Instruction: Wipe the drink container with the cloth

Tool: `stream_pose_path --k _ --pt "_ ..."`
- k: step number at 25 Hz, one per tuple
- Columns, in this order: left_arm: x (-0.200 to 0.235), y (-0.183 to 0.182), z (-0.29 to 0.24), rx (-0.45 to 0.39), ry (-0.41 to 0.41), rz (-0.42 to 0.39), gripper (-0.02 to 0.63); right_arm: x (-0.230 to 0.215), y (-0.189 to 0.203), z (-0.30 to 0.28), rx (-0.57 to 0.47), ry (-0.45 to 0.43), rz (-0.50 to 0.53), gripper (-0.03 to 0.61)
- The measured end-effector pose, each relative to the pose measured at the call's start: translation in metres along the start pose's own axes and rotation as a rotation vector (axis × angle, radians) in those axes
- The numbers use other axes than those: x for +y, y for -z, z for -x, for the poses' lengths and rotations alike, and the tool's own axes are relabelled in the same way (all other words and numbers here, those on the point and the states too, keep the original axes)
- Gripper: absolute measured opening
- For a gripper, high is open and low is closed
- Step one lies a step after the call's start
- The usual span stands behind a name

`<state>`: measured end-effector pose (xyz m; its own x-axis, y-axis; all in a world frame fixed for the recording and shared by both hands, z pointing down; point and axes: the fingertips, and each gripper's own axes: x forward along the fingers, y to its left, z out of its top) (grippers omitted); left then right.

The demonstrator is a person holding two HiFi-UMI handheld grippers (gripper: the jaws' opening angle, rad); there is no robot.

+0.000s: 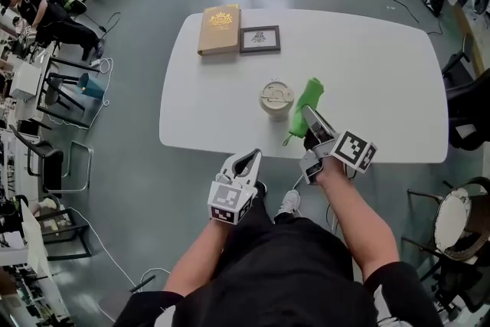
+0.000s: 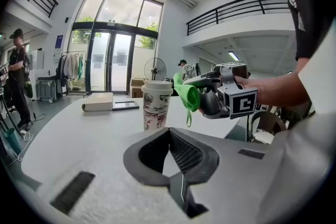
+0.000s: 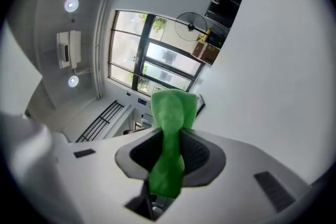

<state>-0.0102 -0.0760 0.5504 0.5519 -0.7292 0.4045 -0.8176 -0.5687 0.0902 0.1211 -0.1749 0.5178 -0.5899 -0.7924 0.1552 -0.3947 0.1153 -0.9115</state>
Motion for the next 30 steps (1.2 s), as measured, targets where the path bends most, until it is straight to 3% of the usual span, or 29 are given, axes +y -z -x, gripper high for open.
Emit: stream_pose_path --k 12,20,30 --pt "0.016 0.015 -0.004 0.037 0.004 0.004 0.009 -0.044 0.021 -0.028 0.073 0.111 -0.024 0.106" --pt "0.018 0.021 -0.003 0.066 -0.003 -0.005 0.009 -0.073 0.037 -0.037 0.145 0.257 0.207 0.109" --pt "0.019 0.027 0.009 0.074 -0.011 -0.011 0.009 -0.125 0.063 -0.041 0.307 0.491 0.351 0.114"
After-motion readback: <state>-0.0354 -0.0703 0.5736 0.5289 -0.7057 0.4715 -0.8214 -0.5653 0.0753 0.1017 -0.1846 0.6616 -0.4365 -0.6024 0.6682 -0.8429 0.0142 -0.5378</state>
